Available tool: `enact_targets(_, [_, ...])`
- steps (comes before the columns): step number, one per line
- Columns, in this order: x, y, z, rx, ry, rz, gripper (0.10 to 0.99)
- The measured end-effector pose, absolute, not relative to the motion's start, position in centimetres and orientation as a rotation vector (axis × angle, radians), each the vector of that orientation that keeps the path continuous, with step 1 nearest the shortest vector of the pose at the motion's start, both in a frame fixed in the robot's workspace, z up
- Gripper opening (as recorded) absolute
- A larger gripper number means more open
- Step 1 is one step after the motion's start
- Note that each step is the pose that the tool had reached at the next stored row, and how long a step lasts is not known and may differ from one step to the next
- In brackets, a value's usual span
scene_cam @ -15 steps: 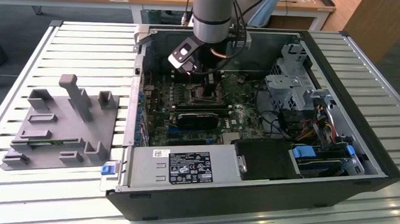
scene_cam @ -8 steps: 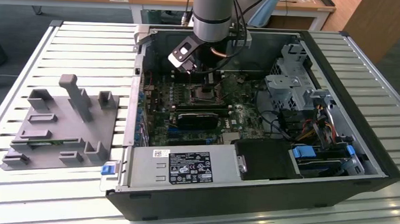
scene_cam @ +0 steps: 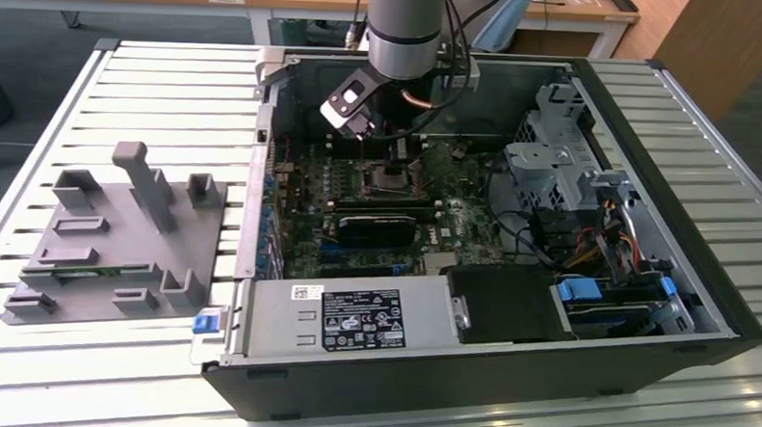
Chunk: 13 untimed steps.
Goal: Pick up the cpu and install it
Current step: 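Place the cpu into insertion slot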
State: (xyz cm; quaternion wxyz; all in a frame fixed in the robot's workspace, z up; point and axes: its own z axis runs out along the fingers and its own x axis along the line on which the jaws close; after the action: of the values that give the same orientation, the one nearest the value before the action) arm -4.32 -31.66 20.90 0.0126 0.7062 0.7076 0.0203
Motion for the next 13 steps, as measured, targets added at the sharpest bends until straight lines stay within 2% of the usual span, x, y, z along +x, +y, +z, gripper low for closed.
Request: enact_targets(13, [-4.32, -31.66, 21.16, 2.201, 2.205, 0.063, 0.106])
